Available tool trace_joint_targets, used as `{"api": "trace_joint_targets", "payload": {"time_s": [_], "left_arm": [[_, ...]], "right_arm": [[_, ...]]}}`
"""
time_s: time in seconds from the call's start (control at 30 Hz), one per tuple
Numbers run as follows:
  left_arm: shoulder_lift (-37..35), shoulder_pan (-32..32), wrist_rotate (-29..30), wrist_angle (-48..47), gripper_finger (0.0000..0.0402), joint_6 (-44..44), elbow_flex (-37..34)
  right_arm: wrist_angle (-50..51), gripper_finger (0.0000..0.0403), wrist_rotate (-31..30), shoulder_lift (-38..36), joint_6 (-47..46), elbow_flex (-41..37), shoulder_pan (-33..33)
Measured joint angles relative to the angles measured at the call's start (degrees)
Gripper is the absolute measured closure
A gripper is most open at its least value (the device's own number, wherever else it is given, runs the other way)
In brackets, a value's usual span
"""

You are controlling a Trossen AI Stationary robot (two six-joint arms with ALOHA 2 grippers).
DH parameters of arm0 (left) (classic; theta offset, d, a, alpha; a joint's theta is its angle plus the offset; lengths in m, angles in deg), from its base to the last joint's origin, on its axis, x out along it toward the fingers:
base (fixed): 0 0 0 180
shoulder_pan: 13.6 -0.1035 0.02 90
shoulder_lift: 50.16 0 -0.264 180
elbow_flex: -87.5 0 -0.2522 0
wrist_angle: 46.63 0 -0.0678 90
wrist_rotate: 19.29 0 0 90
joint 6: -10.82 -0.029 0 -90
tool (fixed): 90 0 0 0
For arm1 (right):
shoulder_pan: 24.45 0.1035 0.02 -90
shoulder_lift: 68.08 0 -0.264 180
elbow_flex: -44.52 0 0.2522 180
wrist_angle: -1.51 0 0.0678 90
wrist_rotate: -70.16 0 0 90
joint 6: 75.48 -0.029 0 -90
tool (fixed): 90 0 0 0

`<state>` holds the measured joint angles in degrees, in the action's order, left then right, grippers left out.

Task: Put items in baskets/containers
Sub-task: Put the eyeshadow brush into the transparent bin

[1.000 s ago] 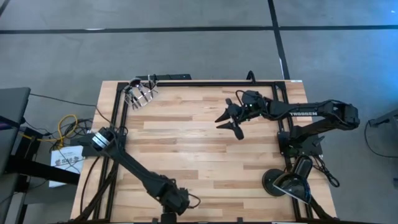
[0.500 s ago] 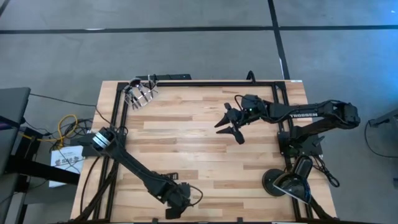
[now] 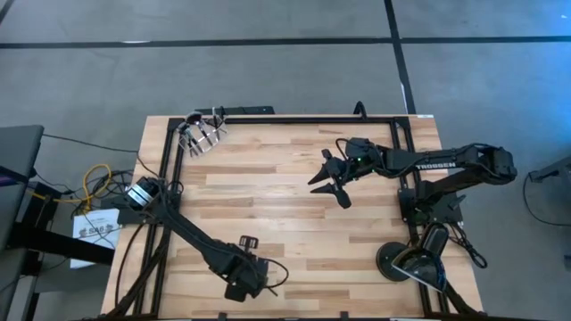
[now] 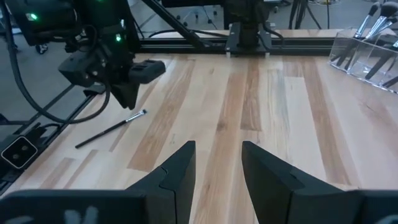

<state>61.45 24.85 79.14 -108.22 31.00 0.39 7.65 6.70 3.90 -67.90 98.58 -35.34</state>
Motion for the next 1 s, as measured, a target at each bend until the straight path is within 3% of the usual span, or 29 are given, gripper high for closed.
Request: {"api": "trace_joint_targets", "payload": {"time_s": [0.5, 0.8, 1.0], "left_arm": [[1.84, 0.00, -1.35, 5.71, 0.0326, -5.23, -1.18], [3.76, -0.32, -1.19, 6.24, 0.0285, -5.81, -1.21], [5.14, -0.30, -1.50, 7.97, 0.0288, -6.03, -1.29]], "right_arm": [[0.33, 0.0283, -1.28, 0.00, 0.41, 0.00, 0.01], [0.43, 0.0283, -1.31, 0.00, 0.43, 0.00, 0.37], [0.50, 0.0283, -1.31, 0.00, 0.43, 0.00, 0.37]]}}
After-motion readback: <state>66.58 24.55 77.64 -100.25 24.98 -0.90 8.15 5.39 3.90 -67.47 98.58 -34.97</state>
